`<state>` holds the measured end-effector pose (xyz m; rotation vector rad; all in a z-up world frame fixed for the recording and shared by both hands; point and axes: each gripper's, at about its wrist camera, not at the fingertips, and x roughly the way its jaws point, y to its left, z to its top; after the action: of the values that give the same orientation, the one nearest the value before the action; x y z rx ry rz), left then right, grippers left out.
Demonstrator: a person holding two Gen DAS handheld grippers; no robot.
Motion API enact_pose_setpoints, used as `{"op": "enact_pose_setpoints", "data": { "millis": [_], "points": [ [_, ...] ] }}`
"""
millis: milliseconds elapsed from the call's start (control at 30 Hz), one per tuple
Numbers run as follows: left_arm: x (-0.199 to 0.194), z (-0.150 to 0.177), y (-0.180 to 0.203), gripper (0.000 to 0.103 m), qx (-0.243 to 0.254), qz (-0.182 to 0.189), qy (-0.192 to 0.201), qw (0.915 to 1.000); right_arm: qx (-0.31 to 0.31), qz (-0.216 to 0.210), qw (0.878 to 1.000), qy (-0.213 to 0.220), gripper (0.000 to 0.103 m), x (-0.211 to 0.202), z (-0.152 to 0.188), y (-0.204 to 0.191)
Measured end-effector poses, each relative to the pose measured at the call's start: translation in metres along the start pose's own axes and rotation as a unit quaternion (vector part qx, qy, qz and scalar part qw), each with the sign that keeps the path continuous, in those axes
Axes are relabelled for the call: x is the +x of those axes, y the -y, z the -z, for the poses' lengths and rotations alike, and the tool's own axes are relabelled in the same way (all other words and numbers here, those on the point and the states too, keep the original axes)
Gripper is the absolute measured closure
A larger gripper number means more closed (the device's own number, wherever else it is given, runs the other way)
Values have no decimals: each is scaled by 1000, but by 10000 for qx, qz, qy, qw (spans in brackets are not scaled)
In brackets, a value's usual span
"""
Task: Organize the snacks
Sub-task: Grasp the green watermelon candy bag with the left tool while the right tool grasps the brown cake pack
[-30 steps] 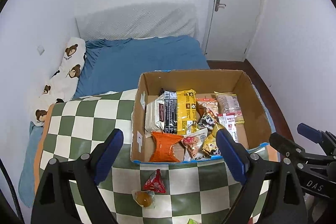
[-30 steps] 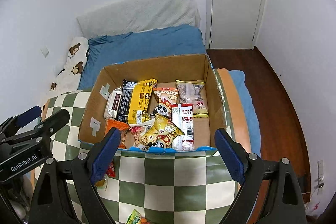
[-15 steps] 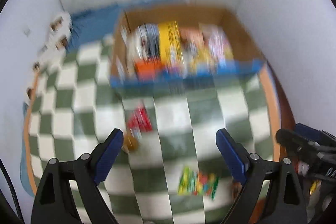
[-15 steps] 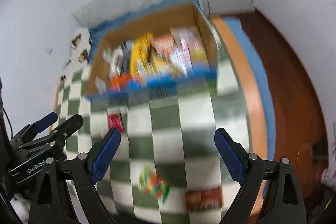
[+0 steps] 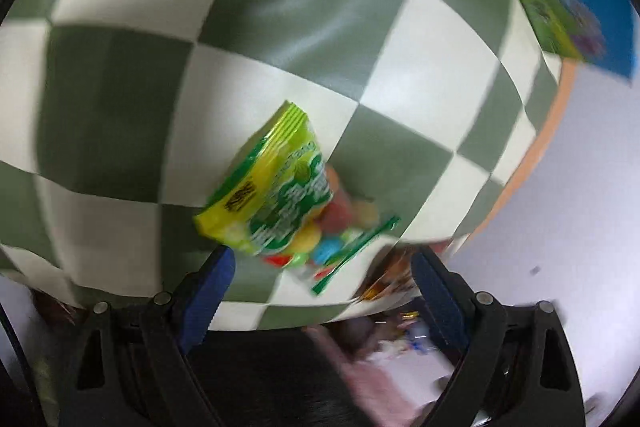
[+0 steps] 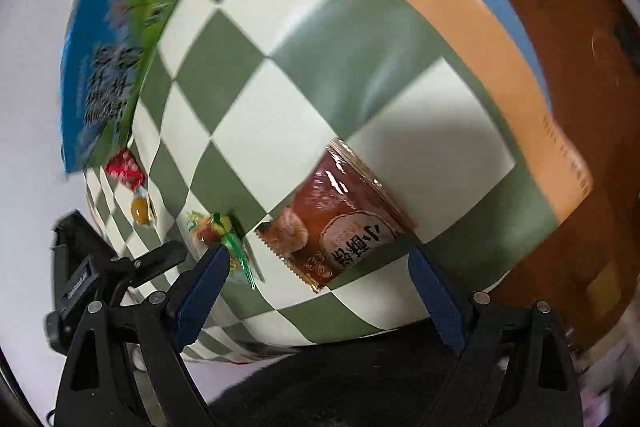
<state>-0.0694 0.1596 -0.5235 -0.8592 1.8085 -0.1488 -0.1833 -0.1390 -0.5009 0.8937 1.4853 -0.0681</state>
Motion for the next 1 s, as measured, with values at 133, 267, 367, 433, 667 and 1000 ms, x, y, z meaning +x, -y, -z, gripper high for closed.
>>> {"op": "enact_pose_setpoints", "data": {
  "millis": [133, 267, 367, 433, 667, 1000],
  "points": [
    [11, -12, 2, 13, -378, -32, 178, 9991, 474, -247, 9985, -81, 10, 15, -5, 8],
    [9, -9, 31, 32, 585, -859, 612, 9927, 698, -266, 9972, 59, 27, 26, -14, 4],
    [8, -2, 49, 43, 1453, -1437, 869, 9750, 204, 189, 9993, 253, 43, 27, -18, -13],
    [7, 3, 60, 43, 2035, -1839, 1022, 9562, -179, 443, 9984, 308, 44, 28, -19, -26],
    [8, 12, 64, 41, 2785, -2338, 1118, 9248, -2255, 1594, 9603, 407, 42, 39, -16, -89],
    [26, 30, 67, 31, 2855, -2413, 1288, 9185, -2137, 1692, 9618, 276, 37, 52, -11, -87]
  ]
}}
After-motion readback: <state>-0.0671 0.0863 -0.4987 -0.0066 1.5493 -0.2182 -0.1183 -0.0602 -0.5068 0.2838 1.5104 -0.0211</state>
